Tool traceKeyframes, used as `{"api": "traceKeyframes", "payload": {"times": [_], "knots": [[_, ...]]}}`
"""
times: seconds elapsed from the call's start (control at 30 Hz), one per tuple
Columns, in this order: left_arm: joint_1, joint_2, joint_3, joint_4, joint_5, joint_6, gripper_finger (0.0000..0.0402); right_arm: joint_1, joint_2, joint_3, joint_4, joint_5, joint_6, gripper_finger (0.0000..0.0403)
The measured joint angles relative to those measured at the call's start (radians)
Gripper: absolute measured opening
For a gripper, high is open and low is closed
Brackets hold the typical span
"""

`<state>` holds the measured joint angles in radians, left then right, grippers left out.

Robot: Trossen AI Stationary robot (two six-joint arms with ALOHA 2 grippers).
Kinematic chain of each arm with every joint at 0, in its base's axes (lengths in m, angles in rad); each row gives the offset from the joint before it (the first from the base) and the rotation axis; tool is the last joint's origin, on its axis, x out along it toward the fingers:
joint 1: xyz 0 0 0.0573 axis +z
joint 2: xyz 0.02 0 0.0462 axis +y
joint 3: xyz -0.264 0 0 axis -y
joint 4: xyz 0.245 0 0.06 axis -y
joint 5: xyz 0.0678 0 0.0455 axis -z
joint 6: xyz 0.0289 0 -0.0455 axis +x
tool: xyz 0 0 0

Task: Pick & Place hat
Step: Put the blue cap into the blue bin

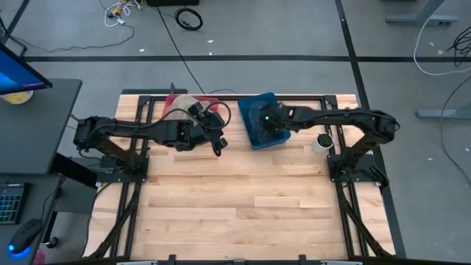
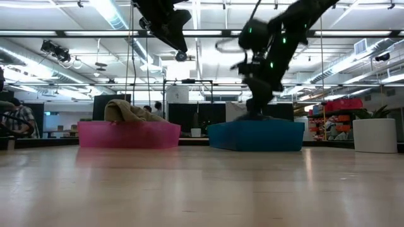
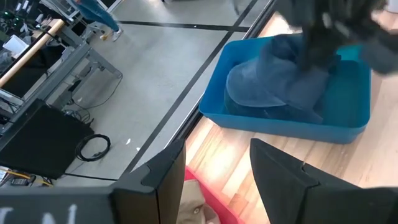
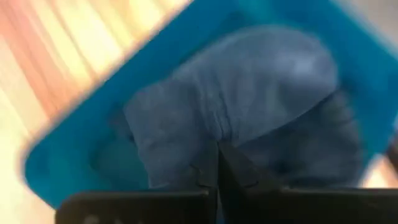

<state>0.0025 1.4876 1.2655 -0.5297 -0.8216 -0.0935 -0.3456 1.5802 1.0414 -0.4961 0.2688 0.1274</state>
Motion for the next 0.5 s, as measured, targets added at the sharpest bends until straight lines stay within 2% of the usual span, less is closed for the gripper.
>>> {"api": "traceKeyframes", "payload": {"times": [0.13,0.27,0.5], "knots": [[0.000,0.000,0.000,-0.001,0.000,0.001,0.0183,-0.001,0.081,-0.037,0.032,-0.019,-0.031,0.0002],[0.000,0.000,0.000,-0.001,0.000,0.001,0.0183,-0.001,0.103,-0.036,0.037,-0.010,-0.080,0.0015],[0.000,0.000,0.000,-0.001,0.000,0.001,0.0183,0.002,0.065,-0.036,0.030,0.037,-0.140,0.0084]]}}
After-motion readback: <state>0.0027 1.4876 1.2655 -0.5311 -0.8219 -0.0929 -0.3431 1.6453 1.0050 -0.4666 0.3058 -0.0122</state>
